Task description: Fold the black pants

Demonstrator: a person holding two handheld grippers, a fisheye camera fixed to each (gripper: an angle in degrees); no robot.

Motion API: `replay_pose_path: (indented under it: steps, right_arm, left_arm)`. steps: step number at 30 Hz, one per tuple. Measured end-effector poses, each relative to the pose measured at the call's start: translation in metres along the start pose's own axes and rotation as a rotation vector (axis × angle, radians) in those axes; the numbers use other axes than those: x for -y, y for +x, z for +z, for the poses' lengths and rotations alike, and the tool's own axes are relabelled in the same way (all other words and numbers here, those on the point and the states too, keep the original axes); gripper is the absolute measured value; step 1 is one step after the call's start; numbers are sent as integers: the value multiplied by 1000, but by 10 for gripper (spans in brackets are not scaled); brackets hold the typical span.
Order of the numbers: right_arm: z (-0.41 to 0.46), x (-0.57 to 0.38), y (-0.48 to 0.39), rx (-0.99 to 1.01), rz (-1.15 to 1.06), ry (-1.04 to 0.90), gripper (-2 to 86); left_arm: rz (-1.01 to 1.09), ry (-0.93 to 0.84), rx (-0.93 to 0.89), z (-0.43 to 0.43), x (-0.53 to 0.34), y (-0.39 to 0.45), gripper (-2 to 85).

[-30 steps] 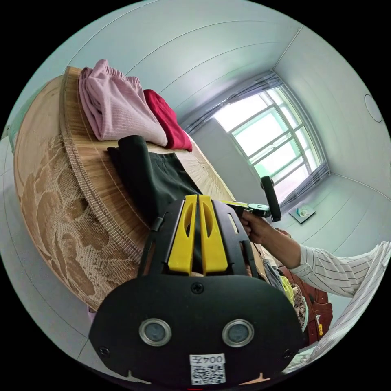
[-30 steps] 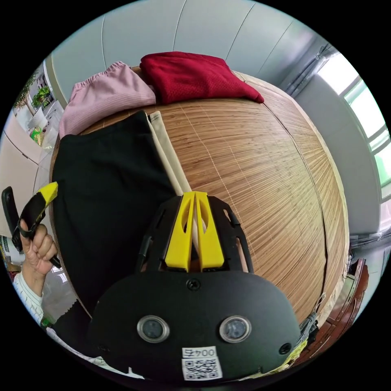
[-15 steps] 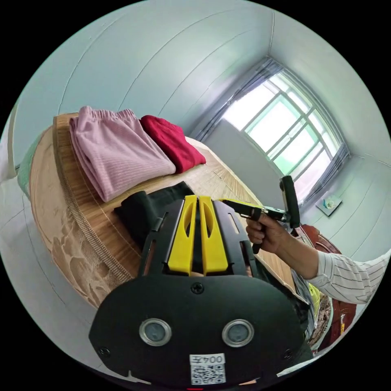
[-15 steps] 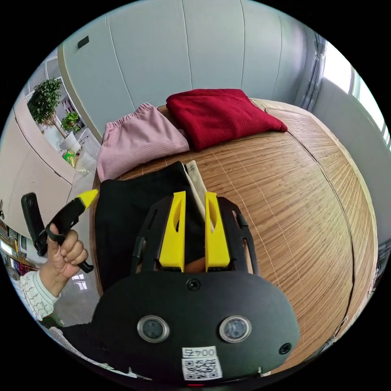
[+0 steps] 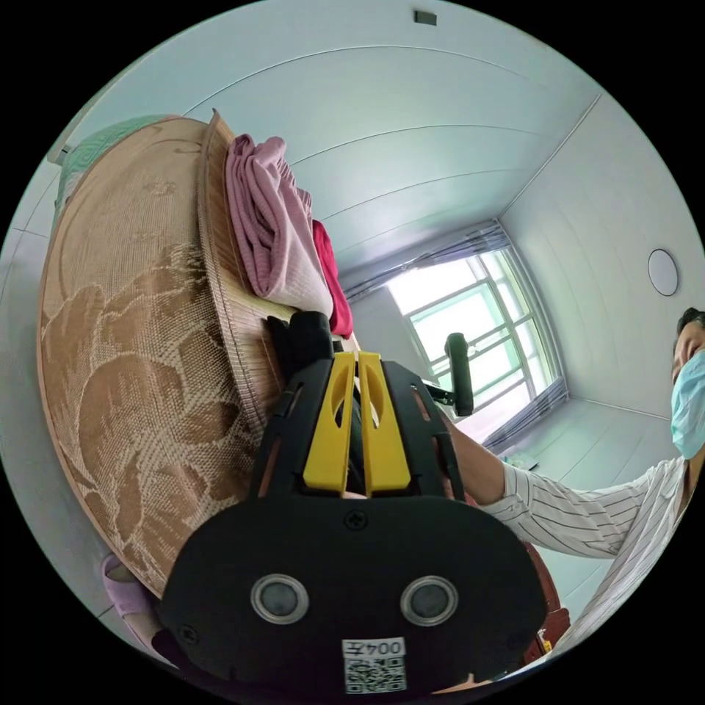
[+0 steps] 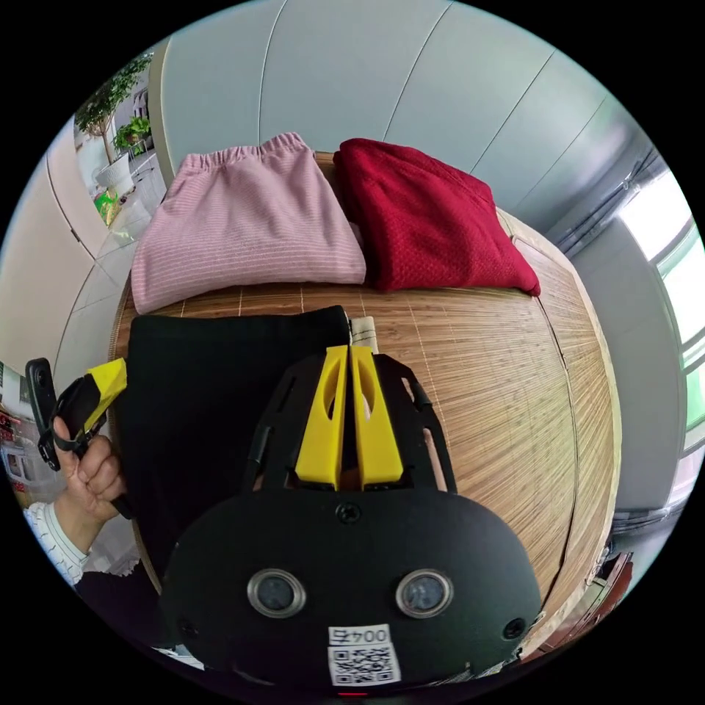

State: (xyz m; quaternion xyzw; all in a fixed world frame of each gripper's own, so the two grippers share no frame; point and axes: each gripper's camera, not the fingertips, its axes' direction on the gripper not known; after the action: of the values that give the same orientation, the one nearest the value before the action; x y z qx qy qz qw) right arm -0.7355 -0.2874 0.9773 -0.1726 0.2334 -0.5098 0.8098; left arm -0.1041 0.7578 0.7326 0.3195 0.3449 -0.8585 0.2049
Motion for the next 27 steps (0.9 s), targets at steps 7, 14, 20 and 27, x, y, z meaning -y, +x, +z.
replay_pose_path:
  steps: [7,14,20,27]
  right_arm:
    - [17,-5,23,-44,85,-83,14]
    - [-34,-57,65,158,323,190,60]
    - [-78,-193,90,129,449,127,53]
    - [-88,-313,78,138,495,81,52]
  left_arm:
    - [-16,-27,-6,9,-1,-5,24]
    - [-33,-57,22,25,-2,-5,24]
    - [92,-126,110,45,6,33,18]
    - [308,-391,401,117,8,81,4]
